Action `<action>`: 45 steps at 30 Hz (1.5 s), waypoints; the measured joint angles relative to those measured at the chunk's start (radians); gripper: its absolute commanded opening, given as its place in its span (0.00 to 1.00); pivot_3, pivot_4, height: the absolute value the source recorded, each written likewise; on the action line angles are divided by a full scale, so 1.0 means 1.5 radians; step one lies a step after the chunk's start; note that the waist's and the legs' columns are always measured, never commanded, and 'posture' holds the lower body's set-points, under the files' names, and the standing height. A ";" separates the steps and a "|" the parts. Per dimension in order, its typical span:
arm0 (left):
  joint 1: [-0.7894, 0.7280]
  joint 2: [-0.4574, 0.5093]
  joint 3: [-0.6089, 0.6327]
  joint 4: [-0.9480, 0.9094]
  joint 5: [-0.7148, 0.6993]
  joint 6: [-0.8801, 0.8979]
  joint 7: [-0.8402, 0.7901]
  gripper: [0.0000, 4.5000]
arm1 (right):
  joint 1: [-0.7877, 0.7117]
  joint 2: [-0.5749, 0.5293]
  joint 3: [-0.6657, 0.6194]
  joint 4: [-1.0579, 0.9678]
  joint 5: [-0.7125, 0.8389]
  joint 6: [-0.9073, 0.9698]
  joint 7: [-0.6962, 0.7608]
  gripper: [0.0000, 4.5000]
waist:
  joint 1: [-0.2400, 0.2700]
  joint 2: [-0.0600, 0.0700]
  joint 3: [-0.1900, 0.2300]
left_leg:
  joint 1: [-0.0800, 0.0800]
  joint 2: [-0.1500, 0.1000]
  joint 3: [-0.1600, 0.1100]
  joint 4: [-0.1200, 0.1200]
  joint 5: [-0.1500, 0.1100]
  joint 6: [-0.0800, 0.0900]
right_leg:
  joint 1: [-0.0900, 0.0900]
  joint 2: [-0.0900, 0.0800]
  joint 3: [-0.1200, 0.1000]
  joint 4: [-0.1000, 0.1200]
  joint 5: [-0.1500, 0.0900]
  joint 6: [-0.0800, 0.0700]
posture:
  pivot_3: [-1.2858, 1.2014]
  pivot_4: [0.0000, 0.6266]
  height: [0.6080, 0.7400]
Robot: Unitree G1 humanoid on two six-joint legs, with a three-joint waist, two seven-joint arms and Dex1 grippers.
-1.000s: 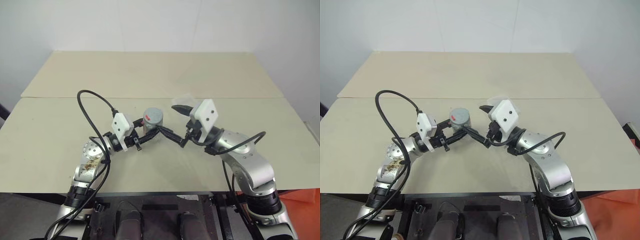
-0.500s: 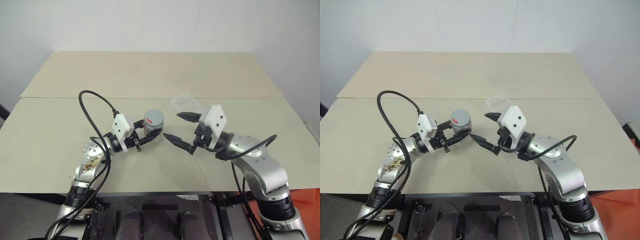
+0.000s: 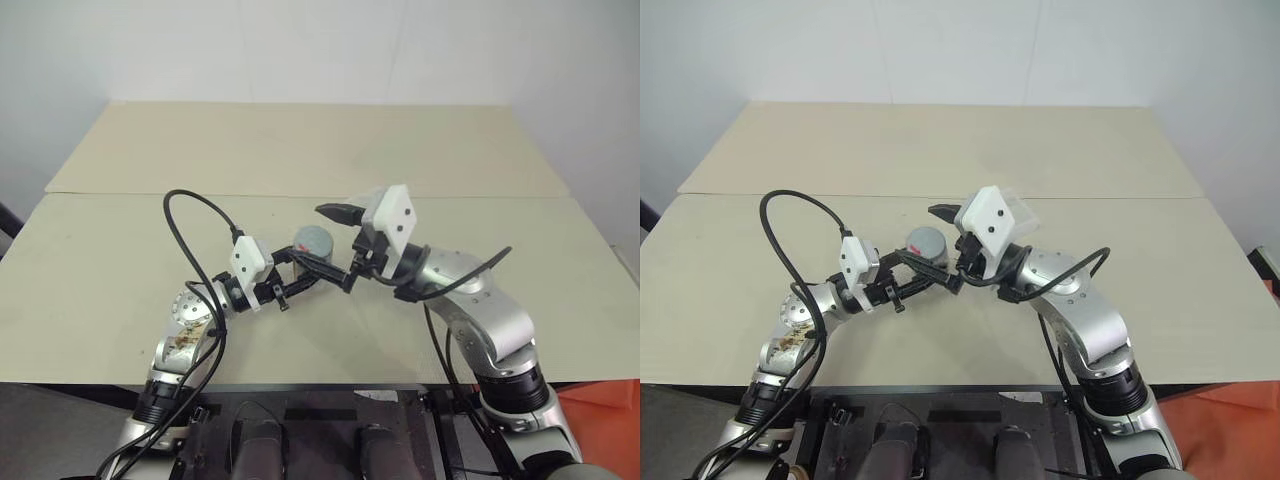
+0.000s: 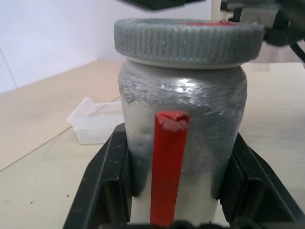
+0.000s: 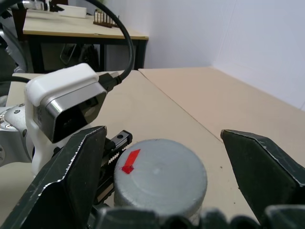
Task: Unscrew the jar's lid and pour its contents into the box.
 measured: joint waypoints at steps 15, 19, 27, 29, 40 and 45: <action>-0.003 -0.003 -0.001 0.000 0.000 0.000 0.000 0.43 | 0.000 -0.006 0.010 0.001 0.000 0.018 0.011 0.99 | -0.001 0.000 0.000 | 0.000 0.000 0.000 0.000 0.000 0.000 | 0.000 0.000 0.000 0.000 0.000 0.000 | 0.52 0.24 1.00; -0.008 -0.006 -0.001 0.001 -0.001 0.001 0.000 0.43 | 0.001 -0.005 0.010 0.001 0.000 0.022 0.010 0.91 | -0.001 0.000 0.000 | 0.000 0.000 0.000 0.000 0.000 0.000 | 0.000 0.000 0.000 0.000 0.000 0.000 | 0.52 0.24 1.00; -0.012 -0.006 -0.001 0.007 0.000 0.000 -0.008 0.43 | 0.001 -0.001 0.004 0.002 -0.001 0.029 -0.010 0.72 | -0.001 0.000 0.000 | 0.000 0.000 0.000 0.000 0.000 0.000 | 0.000 0.000 0.000 0.000 0.000 0.000 | 0.52 0.24 1.00; -0.012 -0.007 -0.002 0.010 0.000 -0.001 -0.008 0.43 | 0.001 -0.002 0.004 0.002 -0.001 0.031 -0.011 0.72 | -0.001 0.000 0.000 | 0.000 0.000 0.000 0.000 0.000 0.000 | 0.000 0.000 0.000 0.000 0.000 0.000 | 0.52 0.24 1.00; -0.014 -0.006 -0.013 0.033 0.009 -0.026 -0.013 0.43 | -0.004 0.013 -0.030 0.006 0.059 0.111 -0.017 0.72 | -0.001 0.000 0.000 | 0.000 0.000 0.000 0.000 0.000 0.000 | 0.000 0.000 0.000 0.000 0.000 0.000 | 0.52 0.24 1.00; -0.008 0.000 -0.016 0.032 0.015 -0.040 -0.013 0.43 | -0.031 0.038 -0.090 0.020 0.127 0.175 -0.040 0.72 | -0.001 0.000 0.000 | 0.000 0.000 0.000 0.000 0.000 0.000 | 0.000 0.000 0.000 0.000 0.000 0.000 | 0.52 0.24 1.00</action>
